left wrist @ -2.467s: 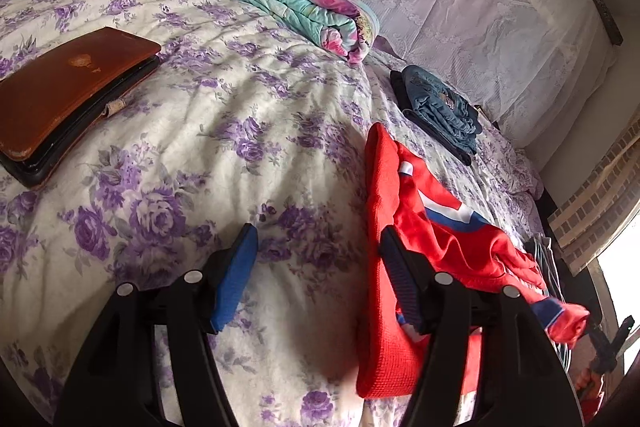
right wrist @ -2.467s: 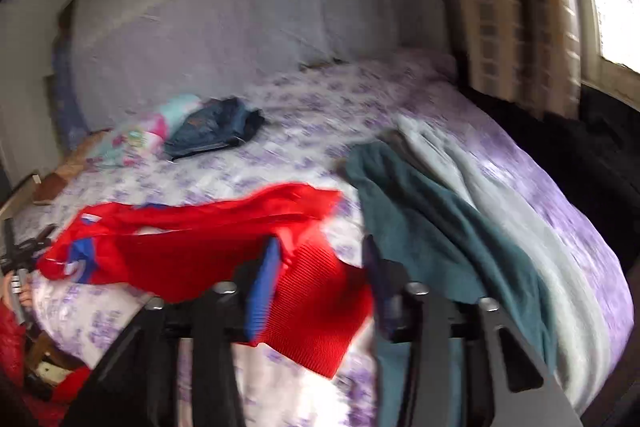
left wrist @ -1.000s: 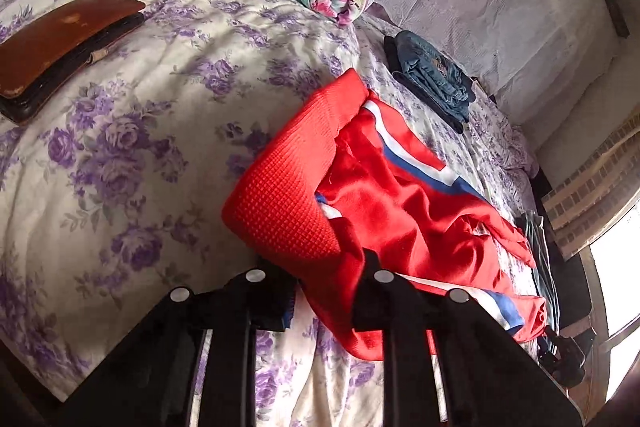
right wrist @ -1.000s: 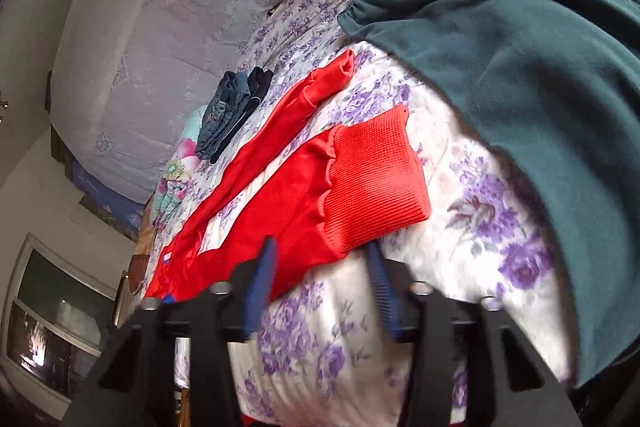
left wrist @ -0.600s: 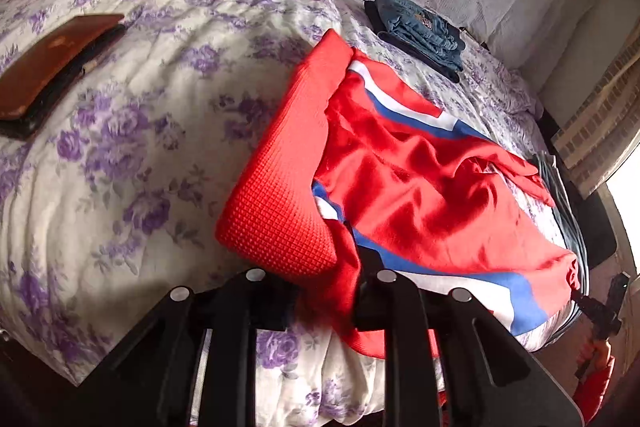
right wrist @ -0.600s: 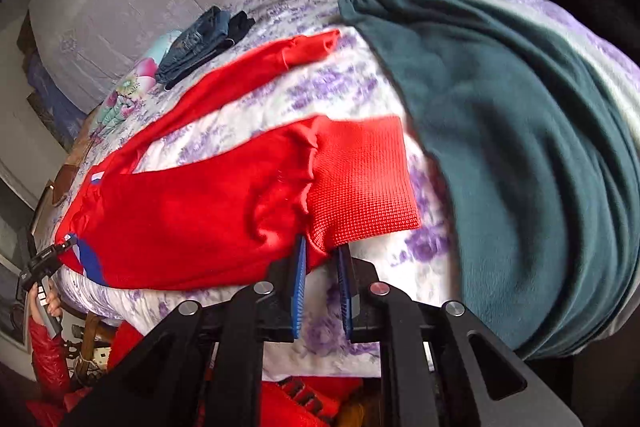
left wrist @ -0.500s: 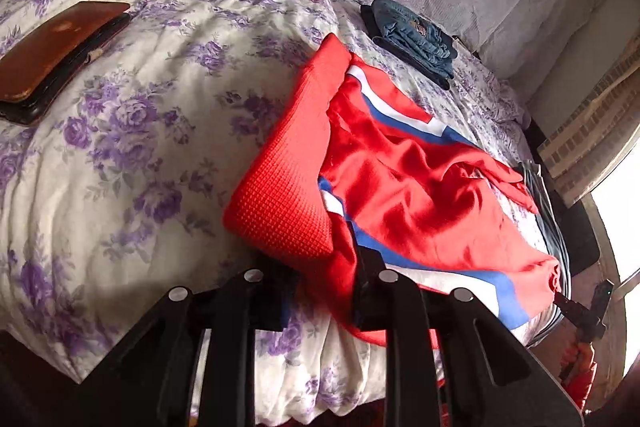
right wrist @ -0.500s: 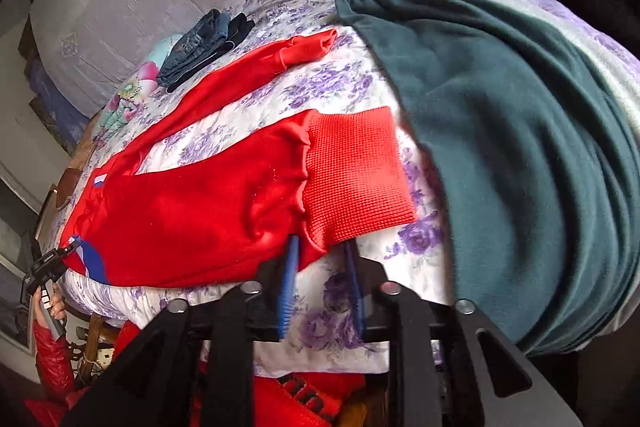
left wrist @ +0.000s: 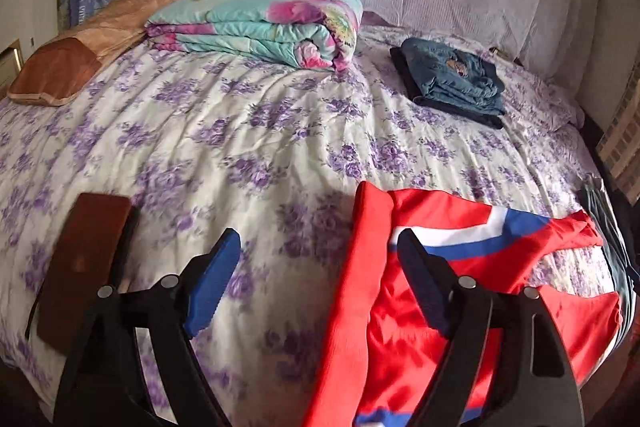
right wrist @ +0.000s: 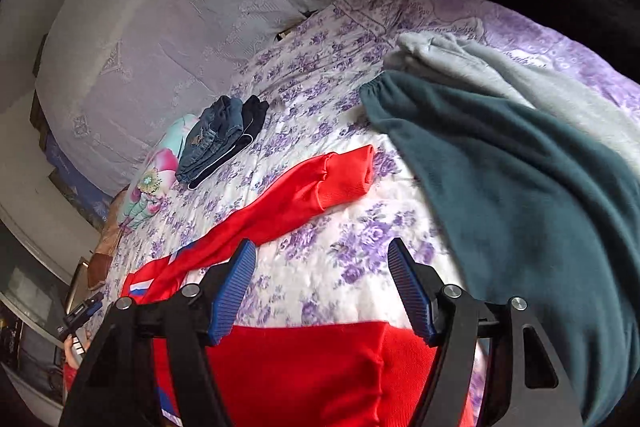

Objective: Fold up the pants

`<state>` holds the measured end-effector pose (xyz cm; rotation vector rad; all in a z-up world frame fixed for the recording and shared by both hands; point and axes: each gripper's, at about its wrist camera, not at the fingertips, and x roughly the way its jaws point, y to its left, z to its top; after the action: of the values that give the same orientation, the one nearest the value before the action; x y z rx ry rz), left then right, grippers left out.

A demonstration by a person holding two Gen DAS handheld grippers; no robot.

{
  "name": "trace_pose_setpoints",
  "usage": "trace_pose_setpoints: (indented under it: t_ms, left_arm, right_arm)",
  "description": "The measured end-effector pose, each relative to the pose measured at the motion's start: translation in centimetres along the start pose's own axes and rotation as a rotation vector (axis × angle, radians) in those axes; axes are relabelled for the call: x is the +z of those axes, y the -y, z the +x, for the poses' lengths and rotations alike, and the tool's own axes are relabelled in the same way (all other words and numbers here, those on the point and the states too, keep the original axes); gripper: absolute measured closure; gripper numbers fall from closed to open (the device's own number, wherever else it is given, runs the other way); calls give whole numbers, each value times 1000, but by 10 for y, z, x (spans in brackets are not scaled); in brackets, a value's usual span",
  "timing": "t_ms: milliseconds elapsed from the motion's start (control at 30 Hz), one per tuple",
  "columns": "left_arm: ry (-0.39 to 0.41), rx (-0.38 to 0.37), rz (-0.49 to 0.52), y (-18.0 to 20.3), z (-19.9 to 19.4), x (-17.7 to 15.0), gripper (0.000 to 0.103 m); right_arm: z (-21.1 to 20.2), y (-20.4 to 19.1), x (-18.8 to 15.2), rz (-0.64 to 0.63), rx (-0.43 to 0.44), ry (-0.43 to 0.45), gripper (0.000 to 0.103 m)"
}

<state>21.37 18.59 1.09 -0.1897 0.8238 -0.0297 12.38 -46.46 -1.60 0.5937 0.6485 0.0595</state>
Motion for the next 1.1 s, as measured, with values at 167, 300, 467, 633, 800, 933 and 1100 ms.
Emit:
trace_pose_setpoints:
  t_ms: [167, 300, 467, 633, 800, 933, 1100]
  left_arm:
    - [-133, -102, 7, 8, 61, 24, 26]
    - [-205, -205, 54, 28, 86, 22, 66]
    - [-130, -149, 100, 40, 84, 13, 68]
    - [-57, -156, -69, 8, 72, 31, 71]
    - [-79, -145, -157, -6, 89, 38, 71]
    - [-98, -161, -197, -12, 97, 39, 71]
    - [-75, -129, -192, -10, 102, 54, 71]
  right_arm:
    - [21, 5, 16, -2, -39, -25, 33]
    - [36, 13, 35, -6, -67, -28, 33]
    - [60, 19, 61, -23, -97, -55, 33]
    - [101, 22, 82, -21, -108, -135, 34]
    - [150, 24, 80, 17, -76, -235, 44]
    - [160, 11, 87, -9, -63, -199, 93]
    - [156, -2, 111, -78, -120, -129, 95]
